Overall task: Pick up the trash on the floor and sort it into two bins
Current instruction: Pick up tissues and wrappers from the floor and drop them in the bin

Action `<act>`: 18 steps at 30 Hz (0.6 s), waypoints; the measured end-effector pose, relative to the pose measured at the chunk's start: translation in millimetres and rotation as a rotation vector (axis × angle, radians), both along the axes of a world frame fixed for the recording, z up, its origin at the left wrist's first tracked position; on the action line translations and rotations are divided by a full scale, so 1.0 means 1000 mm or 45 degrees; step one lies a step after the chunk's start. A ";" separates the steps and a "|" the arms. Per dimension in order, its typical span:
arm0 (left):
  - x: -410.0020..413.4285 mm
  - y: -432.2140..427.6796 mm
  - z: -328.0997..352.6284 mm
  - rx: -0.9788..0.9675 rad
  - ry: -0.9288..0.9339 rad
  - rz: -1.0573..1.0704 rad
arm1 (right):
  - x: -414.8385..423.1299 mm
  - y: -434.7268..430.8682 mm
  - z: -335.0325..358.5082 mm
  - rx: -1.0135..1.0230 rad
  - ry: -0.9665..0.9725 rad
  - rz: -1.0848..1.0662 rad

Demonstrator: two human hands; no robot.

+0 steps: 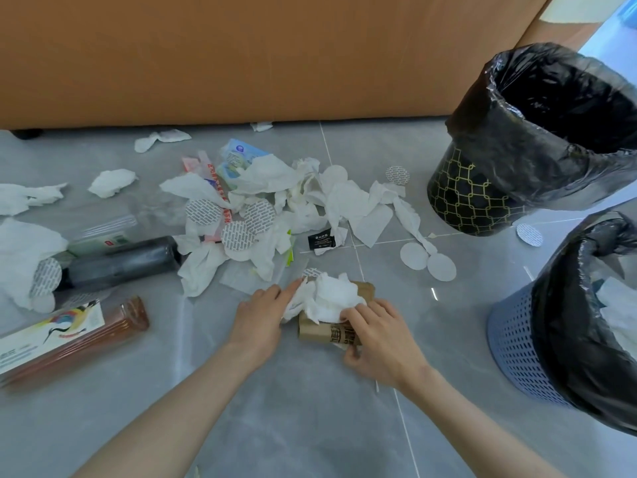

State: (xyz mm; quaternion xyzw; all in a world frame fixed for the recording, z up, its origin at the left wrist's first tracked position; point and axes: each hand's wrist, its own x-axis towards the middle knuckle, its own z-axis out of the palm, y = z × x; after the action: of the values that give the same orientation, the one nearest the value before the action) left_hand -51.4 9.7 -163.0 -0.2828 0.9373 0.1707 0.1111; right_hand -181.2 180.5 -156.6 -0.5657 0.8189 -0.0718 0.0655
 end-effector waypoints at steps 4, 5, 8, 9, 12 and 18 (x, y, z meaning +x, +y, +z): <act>0.006 0.001 0.001 -0.039 0.022 0.058 | 0.004 0.001 0.022 -0.101 -0.209 -0.188; 0.006 0.002 0.001 -0.046 0.010 0.064 | 0.003 0.002 0.028 -0.110 -0.264 -0.225; 0.007 0.002 0.001 0.019 0.018 0.133 | 0.000 0.001 0.042 -0.026 -0.410 -0.250; 0.007 0.002 0.001 0.037 0.035 0.154 | -0.001 0.001 0.043 -0.004 -0.438 -0.251; 0.005 0.004 0.002 0.016 0.171 0.175 | 0.000 0.002 0.038 -0.010 -0.512 -0.284; -0.009 0.009 0.000 0.109 0.148 0.123 | 0.003 -0.003 0.028 0.199 -0.459 -0.218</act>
State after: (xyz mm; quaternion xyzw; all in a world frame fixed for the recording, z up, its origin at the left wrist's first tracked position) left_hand -60.0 18.2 -162.8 -0.3123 0.9193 0.2318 0.0601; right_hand -178.1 177.1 -128.6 -0.4652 0.8421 -0.1135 0.2483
